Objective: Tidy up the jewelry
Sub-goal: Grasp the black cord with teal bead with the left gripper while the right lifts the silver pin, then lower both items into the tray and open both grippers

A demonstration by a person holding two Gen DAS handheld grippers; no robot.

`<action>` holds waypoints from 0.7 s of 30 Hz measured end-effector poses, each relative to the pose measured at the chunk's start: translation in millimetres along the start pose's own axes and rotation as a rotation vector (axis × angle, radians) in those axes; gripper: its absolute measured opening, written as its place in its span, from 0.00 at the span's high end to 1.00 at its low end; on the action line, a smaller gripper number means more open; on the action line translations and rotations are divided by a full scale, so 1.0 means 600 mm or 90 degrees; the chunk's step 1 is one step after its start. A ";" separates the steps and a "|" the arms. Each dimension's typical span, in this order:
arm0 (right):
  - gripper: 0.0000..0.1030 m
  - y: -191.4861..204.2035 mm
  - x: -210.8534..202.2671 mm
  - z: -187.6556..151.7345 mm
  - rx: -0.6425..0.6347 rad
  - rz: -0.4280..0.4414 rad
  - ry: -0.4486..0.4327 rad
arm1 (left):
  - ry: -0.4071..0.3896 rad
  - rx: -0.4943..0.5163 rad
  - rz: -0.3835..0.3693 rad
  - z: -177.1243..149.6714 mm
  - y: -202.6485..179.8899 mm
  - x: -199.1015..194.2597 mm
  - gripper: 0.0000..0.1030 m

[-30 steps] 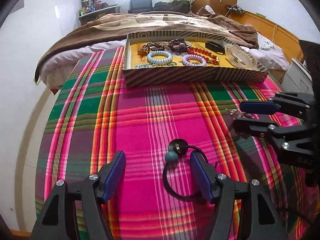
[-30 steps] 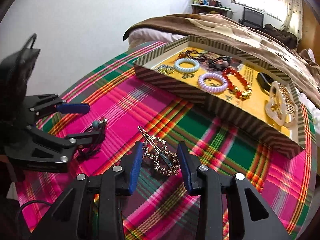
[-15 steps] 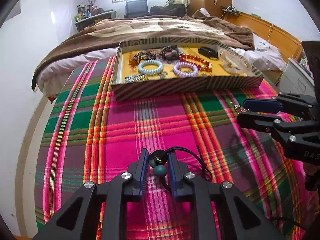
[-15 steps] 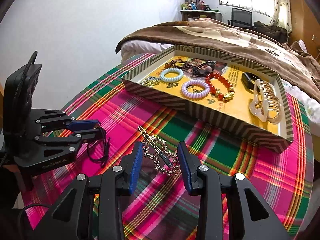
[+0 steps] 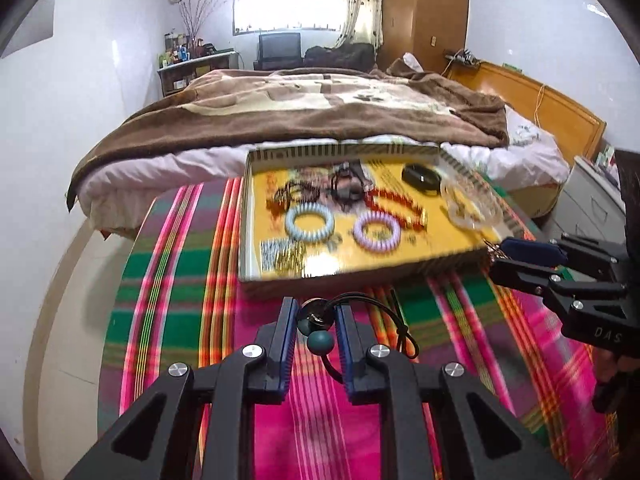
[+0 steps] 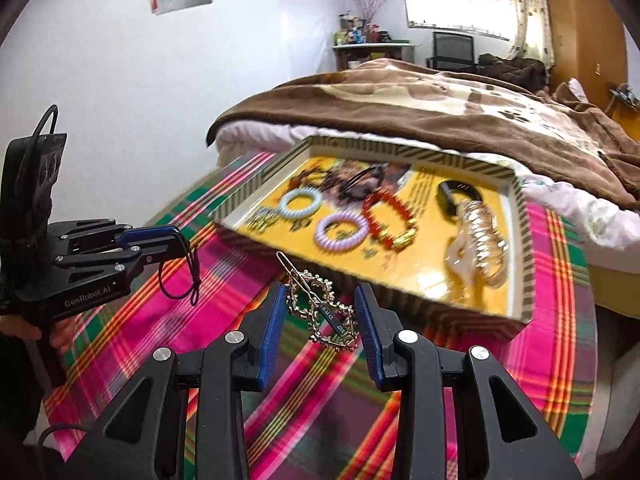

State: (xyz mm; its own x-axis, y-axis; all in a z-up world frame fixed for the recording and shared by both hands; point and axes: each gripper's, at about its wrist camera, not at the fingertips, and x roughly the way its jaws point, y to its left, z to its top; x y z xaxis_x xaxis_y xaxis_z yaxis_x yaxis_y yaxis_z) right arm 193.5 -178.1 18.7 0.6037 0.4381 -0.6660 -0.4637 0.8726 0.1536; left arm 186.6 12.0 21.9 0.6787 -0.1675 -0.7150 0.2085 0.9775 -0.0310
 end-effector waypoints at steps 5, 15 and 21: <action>0.64 -0.028 0.008 0.025 0.024 -0.035 -0.007 | -0.016 -0.010 -0.009 0.047 0.007 0.021 0.81; 0.64 -0.076 0.079 0.043 0.068 -0.081 0.032 | 0.013 -0.047 -0.030 0.100 0.023 0.121 0.81; 0.64 -0.086 0.108 0.046 0.056 -0.101 0.065 | 0.035 -0.048 -0.036 0.100 0.018 0.156 0.81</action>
State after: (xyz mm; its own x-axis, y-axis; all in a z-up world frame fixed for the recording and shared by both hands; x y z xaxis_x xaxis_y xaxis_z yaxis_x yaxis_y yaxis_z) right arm 274.6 -188.8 -12.0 0.5938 0.2738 -0.7566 -0.3069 0.9463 0.1016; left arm 294.9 -1.0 -3.5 0.6279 -0.2170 -0.7475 0.1907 0.9740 -0.1225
